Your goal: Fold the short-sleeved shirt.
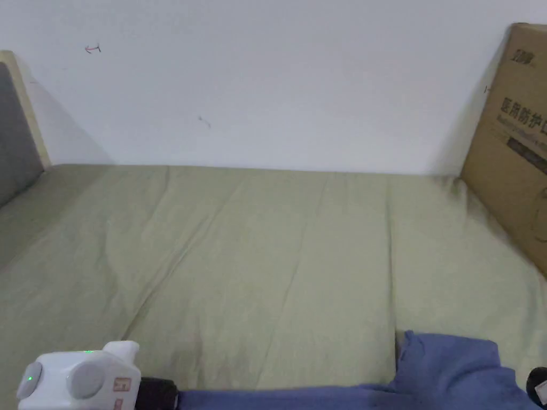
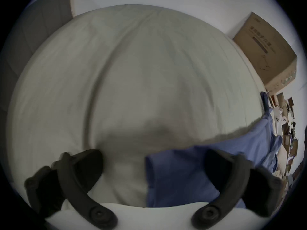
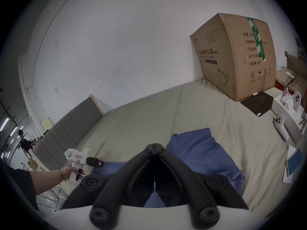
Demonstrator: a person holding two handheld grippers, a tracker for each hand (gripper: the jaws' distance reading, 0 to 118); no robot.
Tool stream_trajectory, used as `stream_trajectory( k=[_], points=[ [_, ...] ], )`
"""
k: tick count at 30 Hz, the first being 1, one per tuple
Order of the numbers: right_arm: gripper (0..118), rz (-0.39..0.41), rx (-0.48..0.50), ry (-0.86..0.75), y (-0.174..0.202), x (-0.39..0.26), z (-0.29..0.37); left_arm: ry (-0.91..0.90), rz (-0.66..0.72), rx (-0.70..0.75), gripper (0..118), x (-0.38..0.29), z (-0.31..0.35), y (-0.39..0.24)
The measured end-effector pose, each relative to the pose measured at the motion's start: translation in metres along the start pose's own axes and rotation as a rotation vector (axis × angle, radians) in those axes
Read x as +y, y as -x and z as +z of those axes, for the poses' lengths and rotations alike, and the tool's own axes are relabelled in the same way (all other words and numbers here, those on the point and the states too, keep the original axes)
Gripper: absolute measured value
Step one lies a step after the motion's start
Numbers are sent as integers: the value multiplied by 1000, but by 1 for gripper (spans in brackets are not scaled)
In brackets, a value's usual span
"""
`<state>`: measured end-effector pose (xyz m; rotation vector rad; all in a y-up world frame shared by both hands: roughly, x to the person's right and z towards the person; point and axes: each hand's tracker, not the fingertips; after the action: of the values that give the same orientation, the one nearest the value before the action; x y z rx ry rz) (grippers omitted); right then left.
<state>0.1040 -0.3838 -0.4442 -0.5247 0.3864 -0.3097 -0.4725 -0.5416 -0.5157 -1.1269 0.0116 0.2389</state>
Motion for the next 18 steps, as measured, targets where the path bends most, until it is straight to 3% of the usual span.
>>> stream_trajectory(
  k=[1,2,3,5,6,7,9,11,12,13,14,15,18],
  points=[
    [0,11,-31,38,-4,1,-7,7,-50,119,118,-5,1,-7],
    [0,22,-73,62,-8,1,-15,-7,-90,94,115,-10,6,-12],
    [0,38,-116,101,-14,1,-27,-52,-125,98,101,-16,16,-15],
    [0,59,-108,160,-36,3,-50,-105,-146,142,60,-13,30,-24],
    [0,55,-107,179,-44,6,-61,-107,-136,122,21,-13,41,-23],
    [0,39,-121,209,-56,10,-74,-113,-129,94,3,-13,50,-22],
    [0,9,-181,248,-79,21,-104,-111,-77,-72,3,-9,72,-28],
    [1,-36,-225,316,-101,34,-137,-154,-96,-22,3,-10,88,-38],
    [34,-75,-250,378,-114,39,-160,-174,-128,-11,3,-10,97,-44],
    [75,-92,-266,482,-124,42,-183,-177,-138,-22,3,-8,98,-38],
    [105,-111,-266,503,-131,43,-199,-183,-146,-25,3,-8,103,-40],
    [110,-137,-283,551,-139,43,-217,-197,-149,-19,3,-9,107,-42],
    [110,-135,-366,641,-158,34,-258,-206,-147,-19,3,-11,114,-46]
  ],
)
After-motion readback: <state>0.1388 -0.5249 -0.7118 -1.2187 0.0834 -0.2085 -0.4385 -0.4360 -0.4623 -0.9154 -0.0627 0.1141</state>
